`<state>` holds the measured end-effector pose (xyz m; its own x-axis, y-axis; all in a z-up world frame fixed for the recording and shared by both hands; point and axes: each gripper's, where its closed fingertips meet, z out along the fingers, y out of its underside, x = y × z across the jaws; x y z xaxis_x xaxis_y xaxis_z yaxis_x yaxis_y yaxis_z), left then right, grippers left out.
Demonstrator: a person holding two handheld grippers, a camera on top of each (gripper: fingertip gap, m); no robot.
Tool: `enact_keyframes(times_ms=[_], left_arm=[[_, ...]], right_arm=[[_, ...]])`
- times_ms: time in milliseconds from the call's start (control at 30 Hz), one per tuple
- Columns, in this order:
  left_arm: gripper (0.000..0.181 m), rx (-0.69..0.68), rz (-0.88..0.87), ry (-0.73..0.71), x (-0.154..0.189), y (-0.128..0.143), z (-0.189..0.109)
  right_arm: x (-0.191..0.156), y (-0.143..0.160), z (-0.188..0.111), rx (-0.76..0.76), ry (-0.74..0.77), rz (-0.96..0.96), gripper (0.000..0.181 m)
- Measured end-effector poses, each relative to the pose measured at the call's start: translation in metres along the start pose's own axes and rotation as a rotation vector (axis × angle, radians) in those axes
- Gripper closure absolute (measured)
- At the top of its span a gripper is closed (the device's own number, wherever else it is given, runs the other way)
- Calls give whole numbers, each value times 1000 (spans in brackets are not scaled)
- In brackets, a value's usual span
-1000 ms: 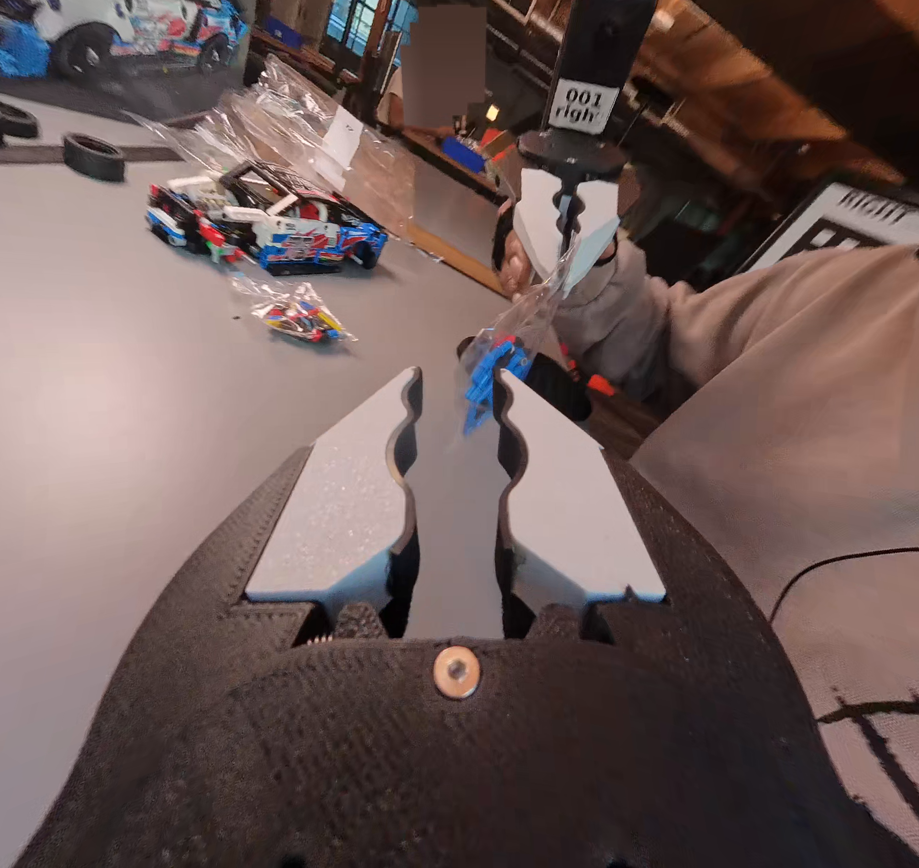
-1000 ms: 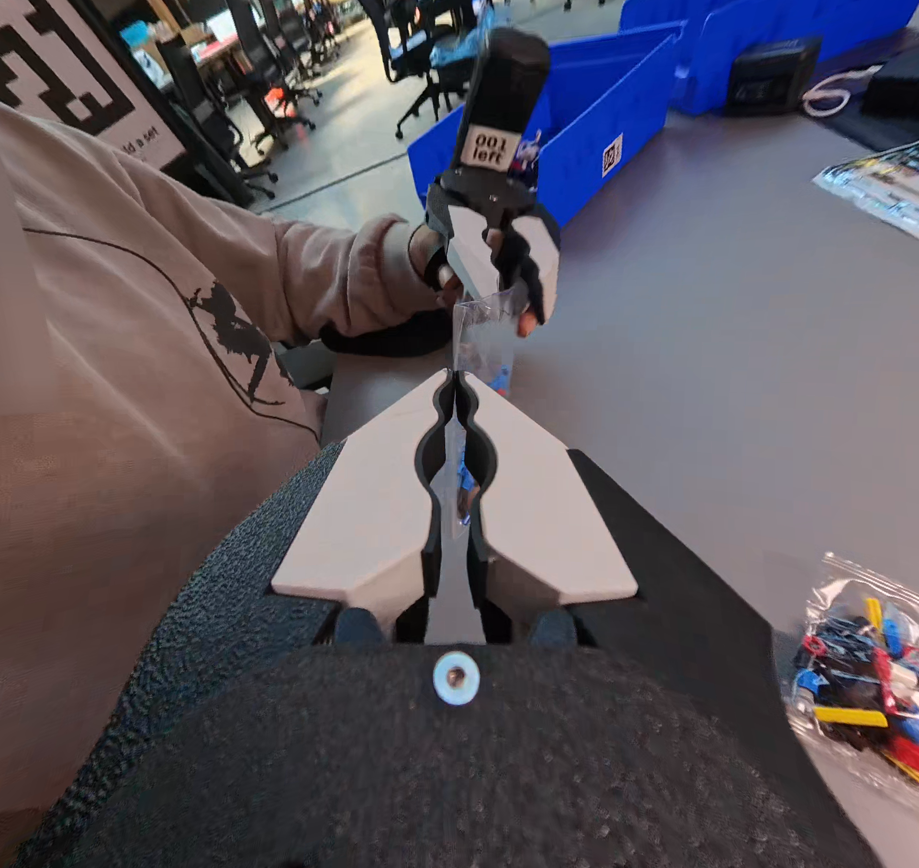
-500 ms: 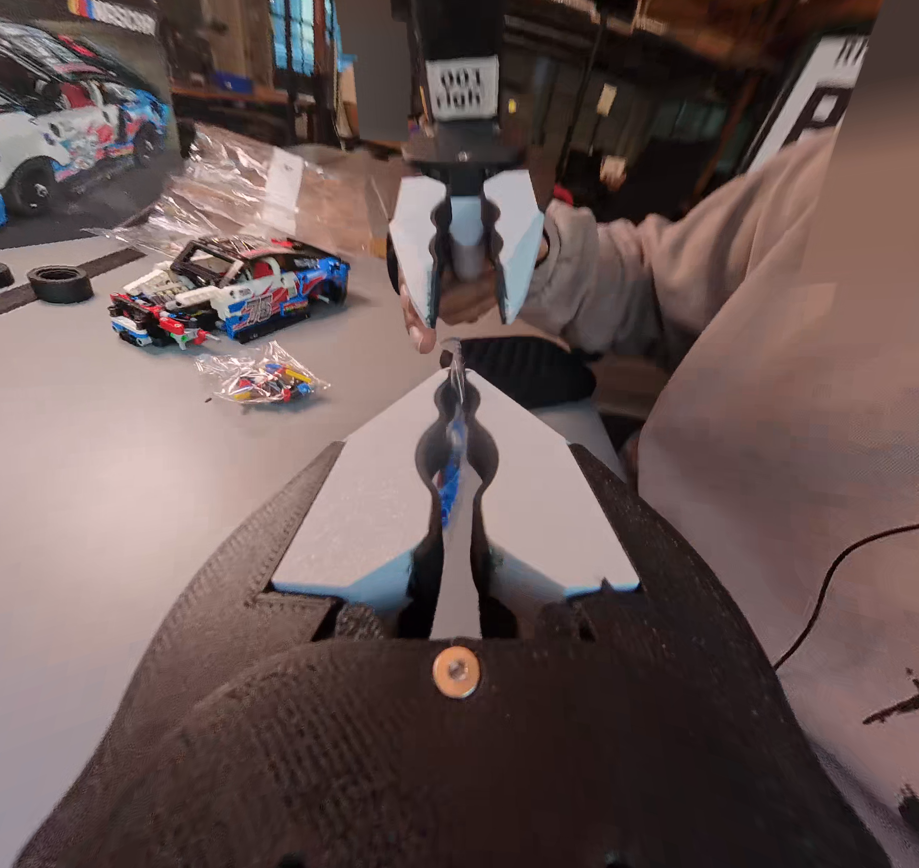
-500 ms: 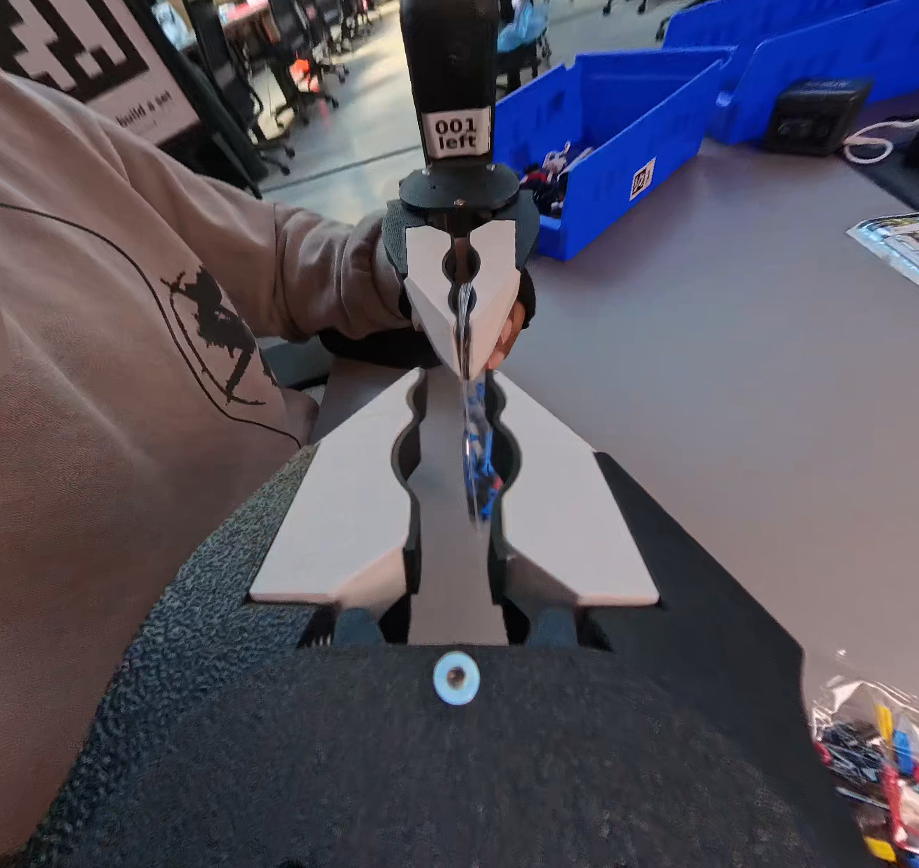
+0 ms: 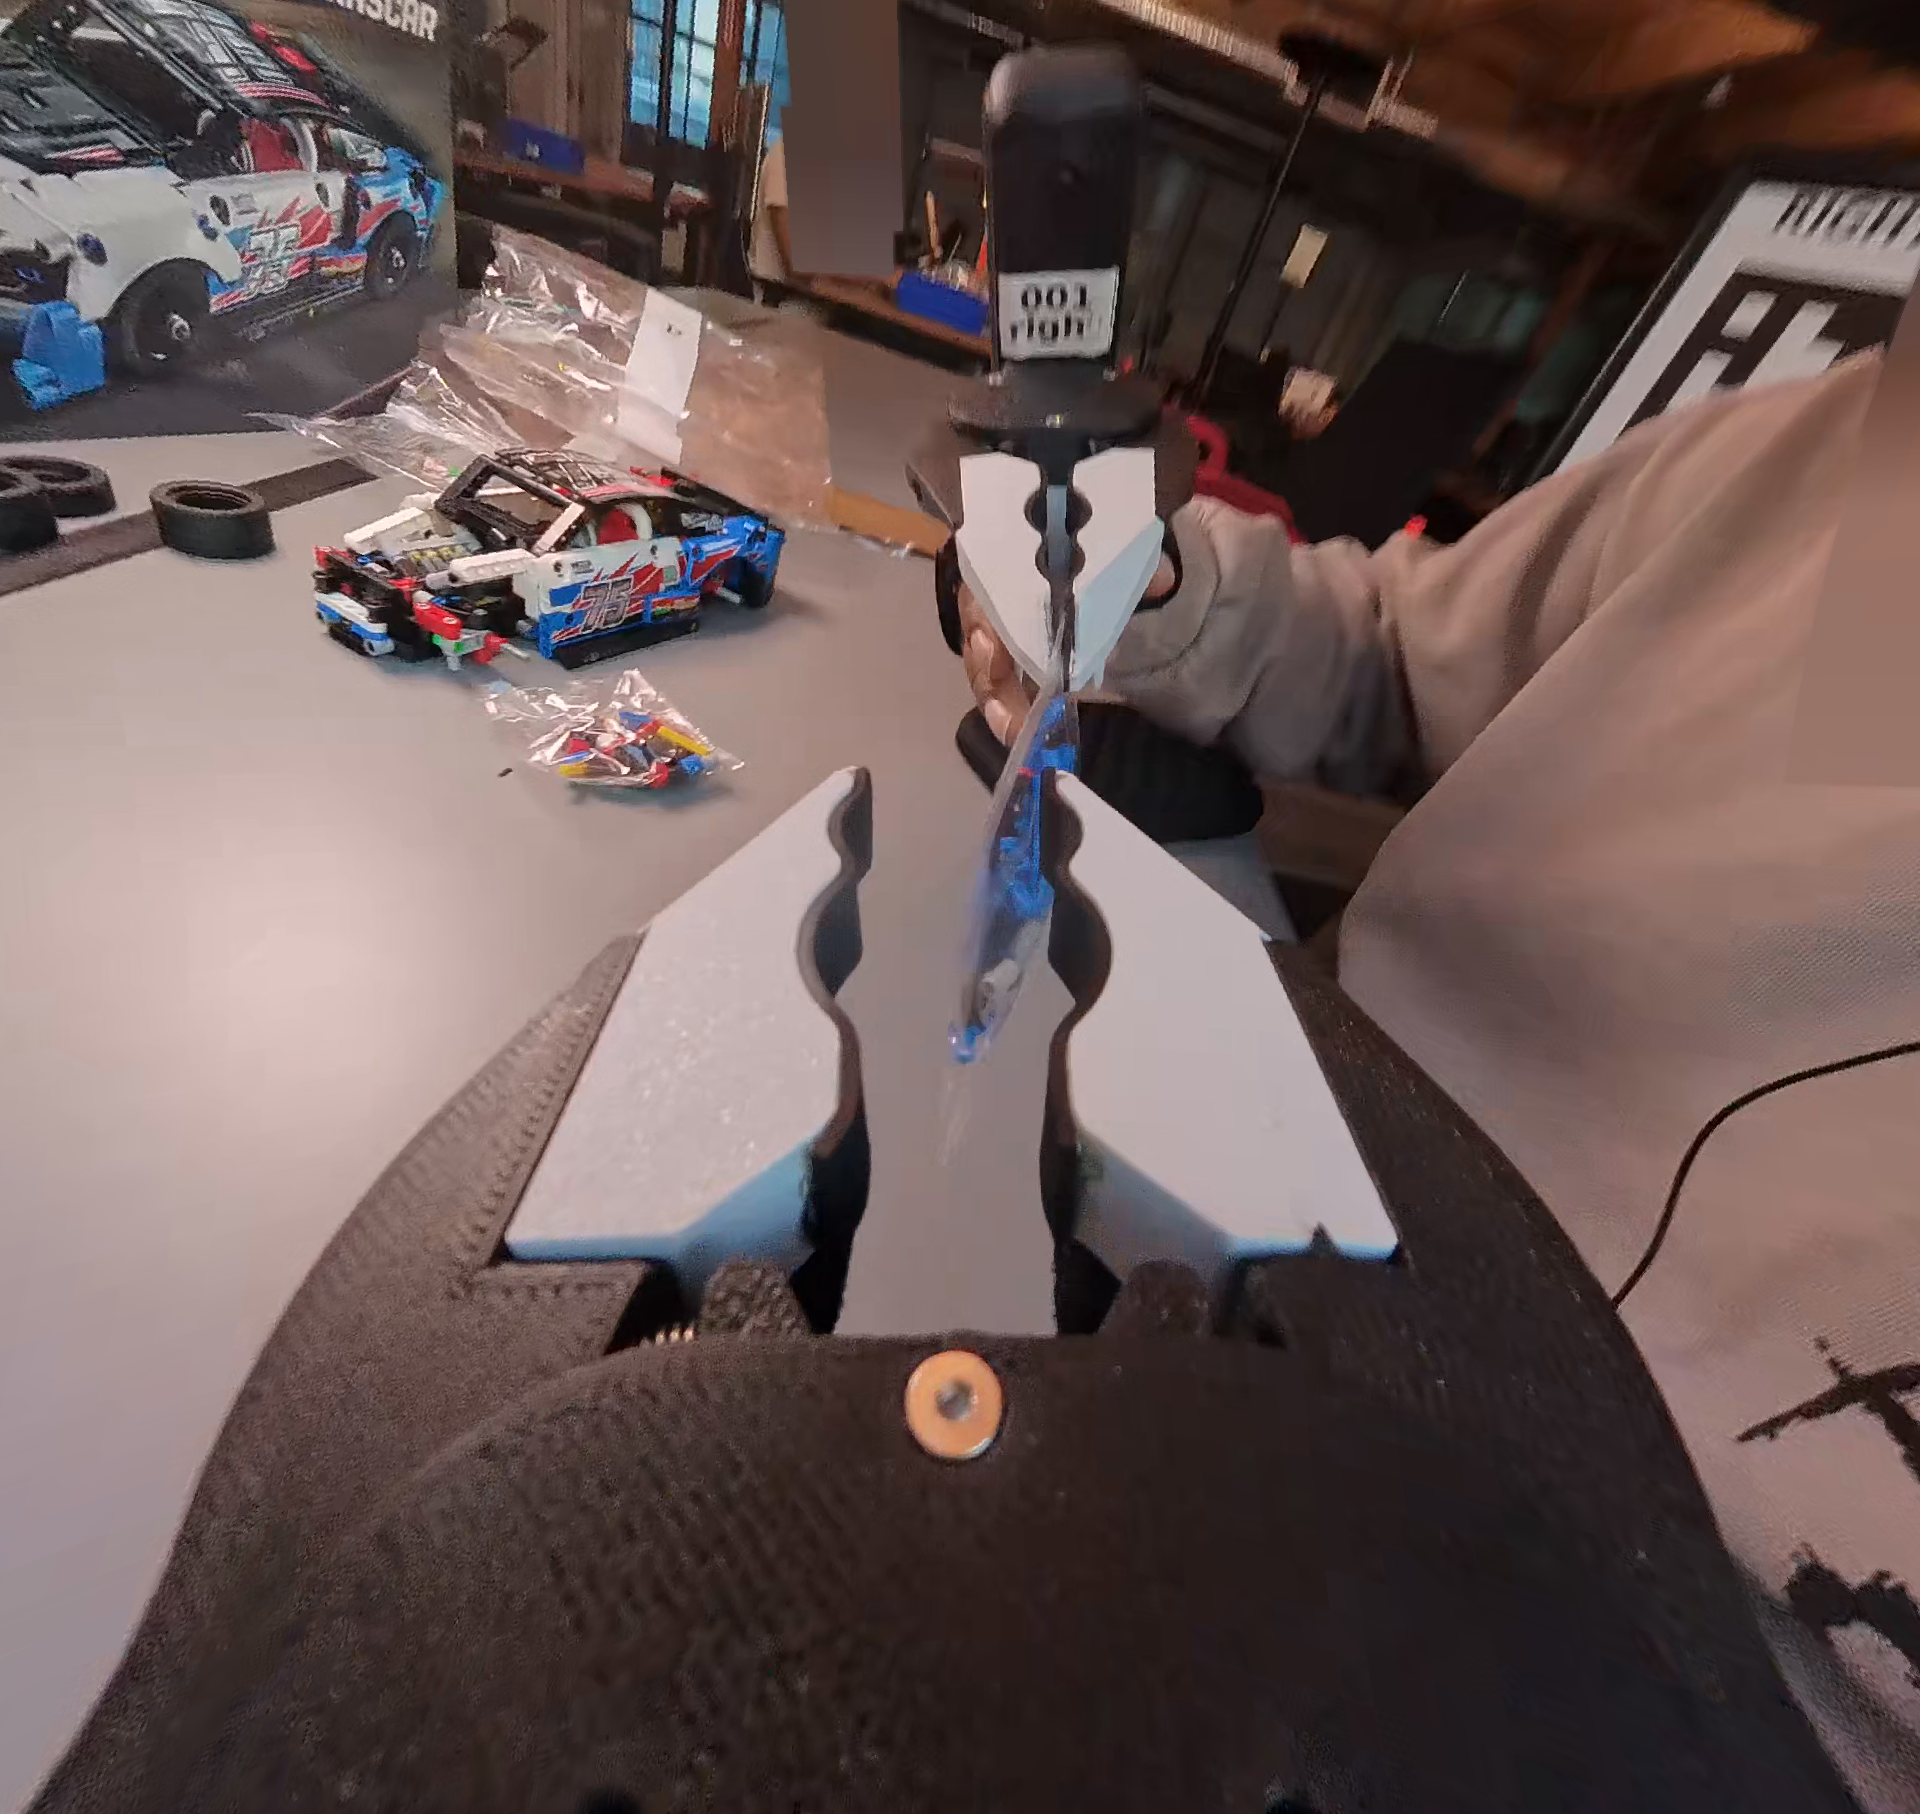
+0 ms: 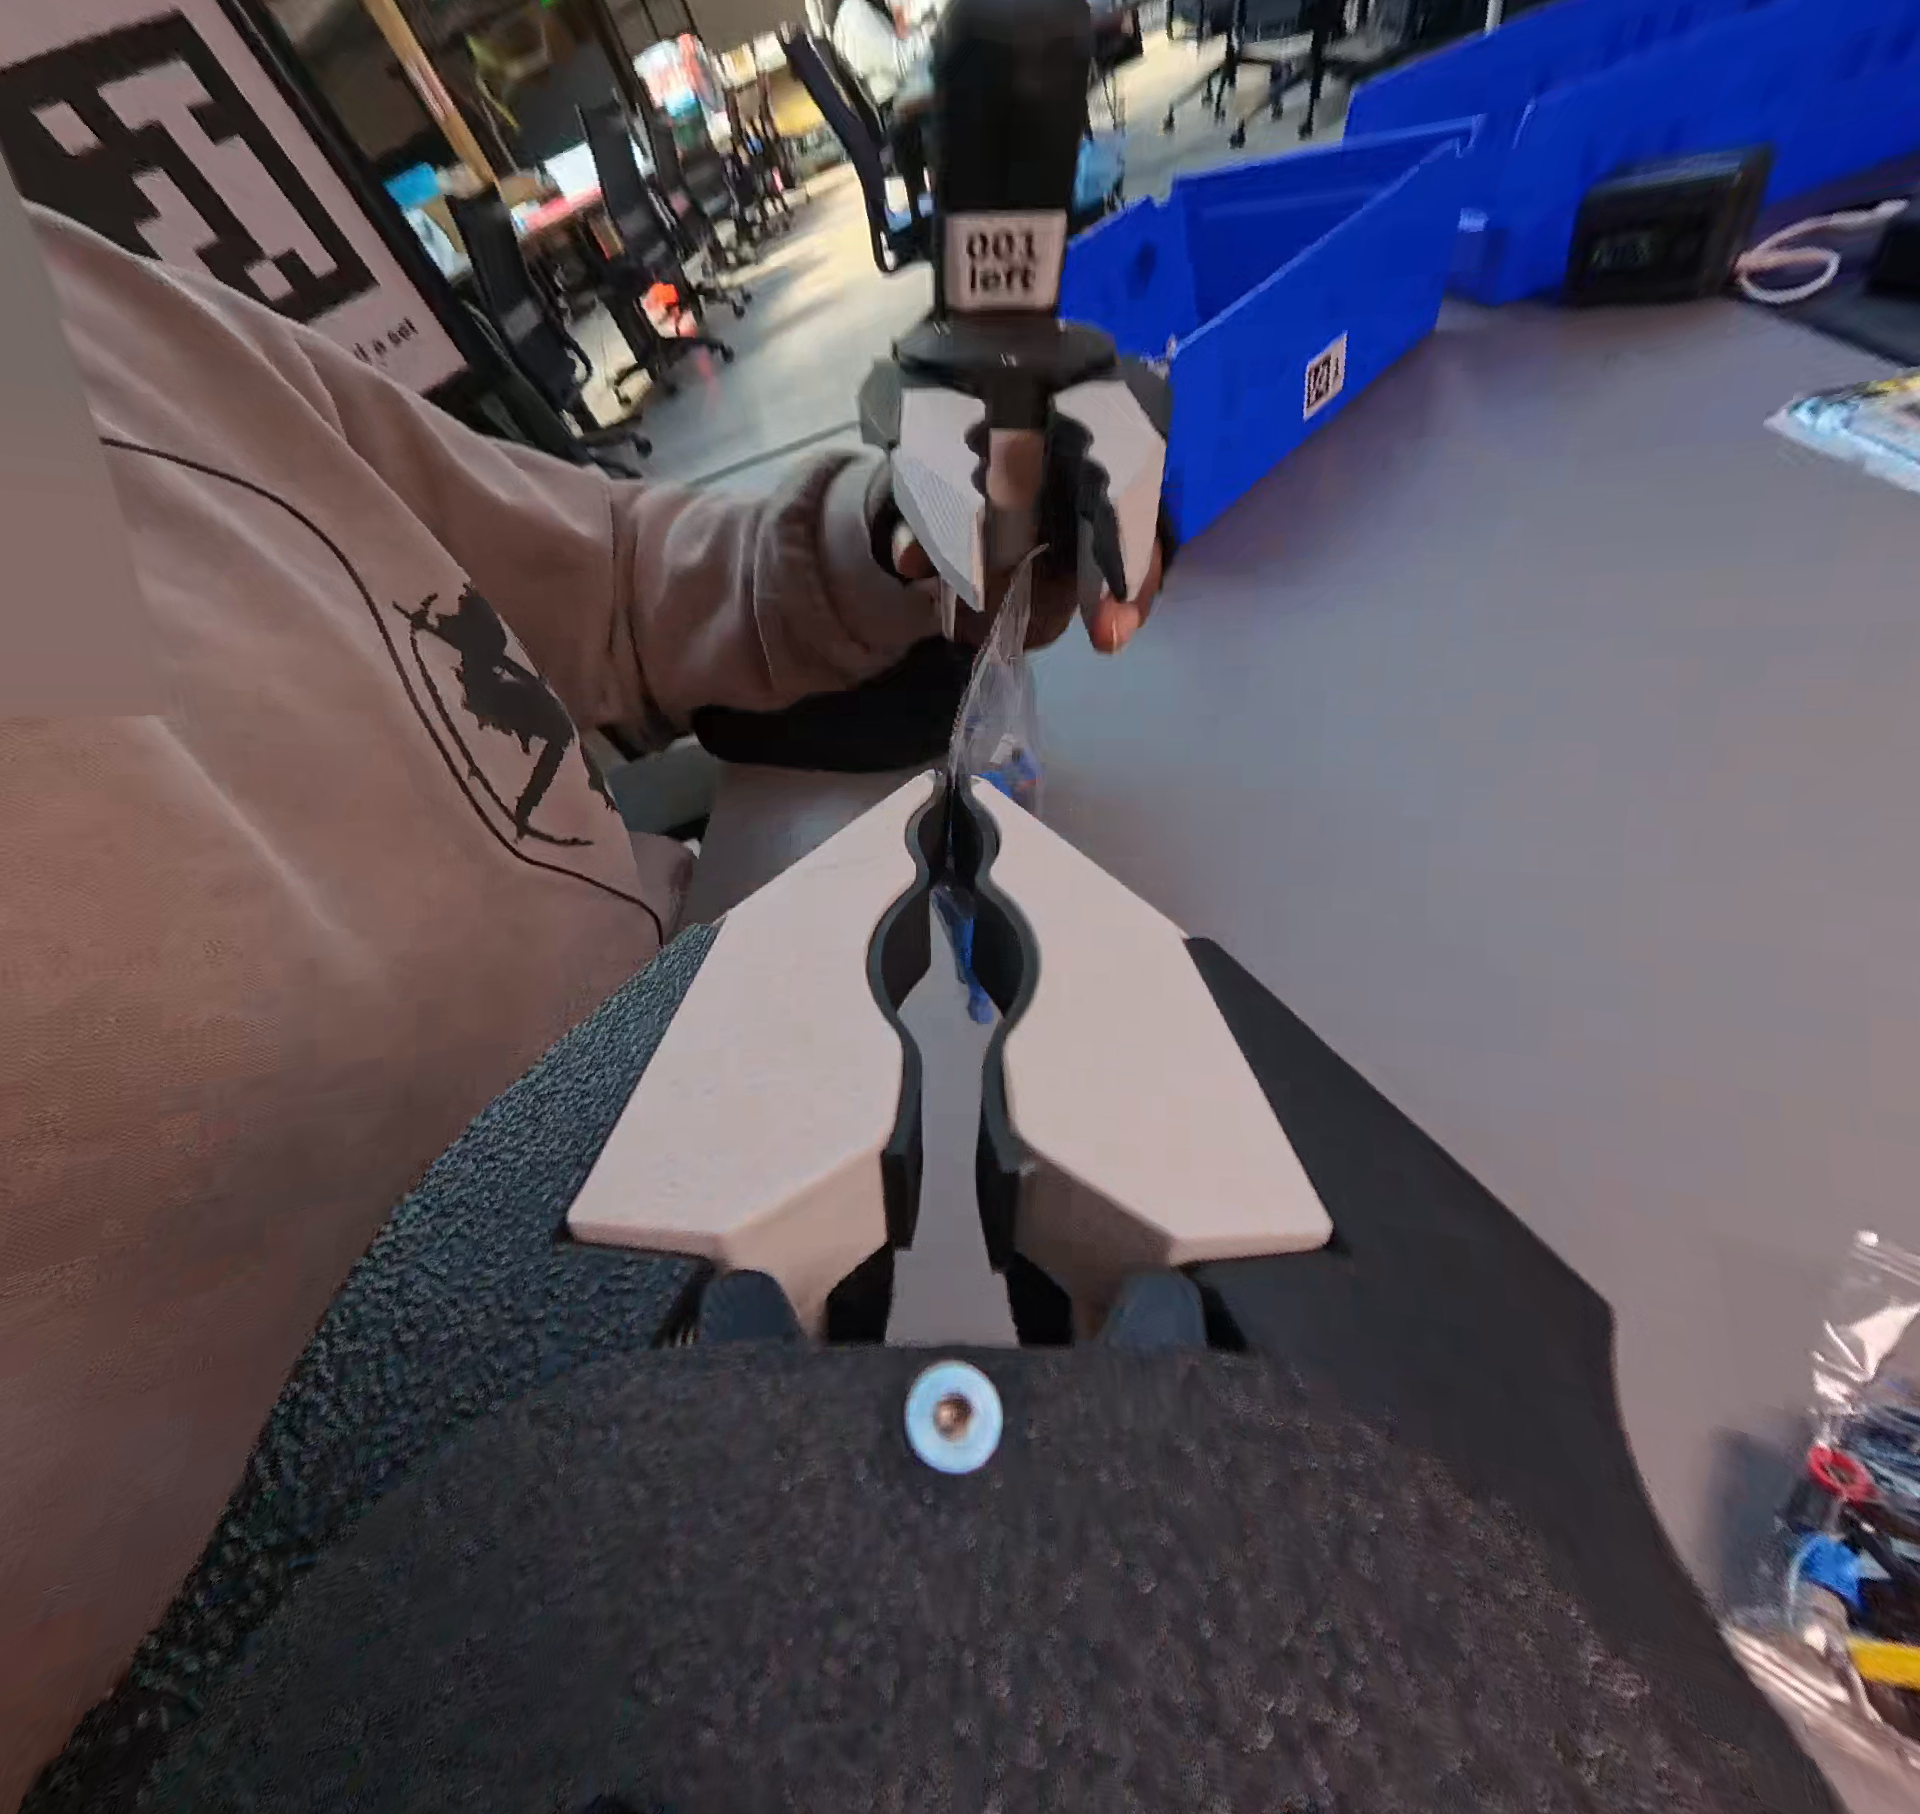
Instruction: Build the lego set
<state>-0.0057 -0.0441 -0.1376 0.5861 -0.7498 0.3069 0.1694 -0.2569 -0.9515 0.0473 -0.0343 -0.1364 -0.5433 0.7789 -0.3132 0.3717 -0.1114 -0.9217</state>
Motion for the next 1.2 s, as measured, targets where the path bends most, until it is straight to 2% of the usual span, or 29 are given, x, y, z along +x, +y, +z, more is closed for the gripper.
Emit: enact_keyframes(times_ms=[67, 133, 233, 267, 567, 733, 900, 1200], left_arm=[[143, -112, 116, -14, 7, 6, 6], [143, -192, 160, 30, 19, 13, 19], [153, -297, 145, 100, 30, 31, 36], [161, -327, 142, 108, 31, 36, 38], [181, -288, 10, 118, 28, 46, 34], [181, -318, -28, 105, 24, 53, 38], [181, -396, -75, 98, 22, 67, 40], [181, -391, -88, 105, 22, 68, 41]], right_arm=[[-1, 11, 4, -113, -3, 6, 181], [-2, 18, 11, -177, -10, 17, 181], [-8, 25, 26, -223, -52, 27, 181], [-10, 26, 30, -231, -64, 31, 181], [-5, 41, 33, -190, -72, 101, 181], [-1, 49, 33, -158, -64, 144, 181], [3, 49, 30, -148, -22, 36, 176], [6, 53, 30, -225, 0, -47, 181]])
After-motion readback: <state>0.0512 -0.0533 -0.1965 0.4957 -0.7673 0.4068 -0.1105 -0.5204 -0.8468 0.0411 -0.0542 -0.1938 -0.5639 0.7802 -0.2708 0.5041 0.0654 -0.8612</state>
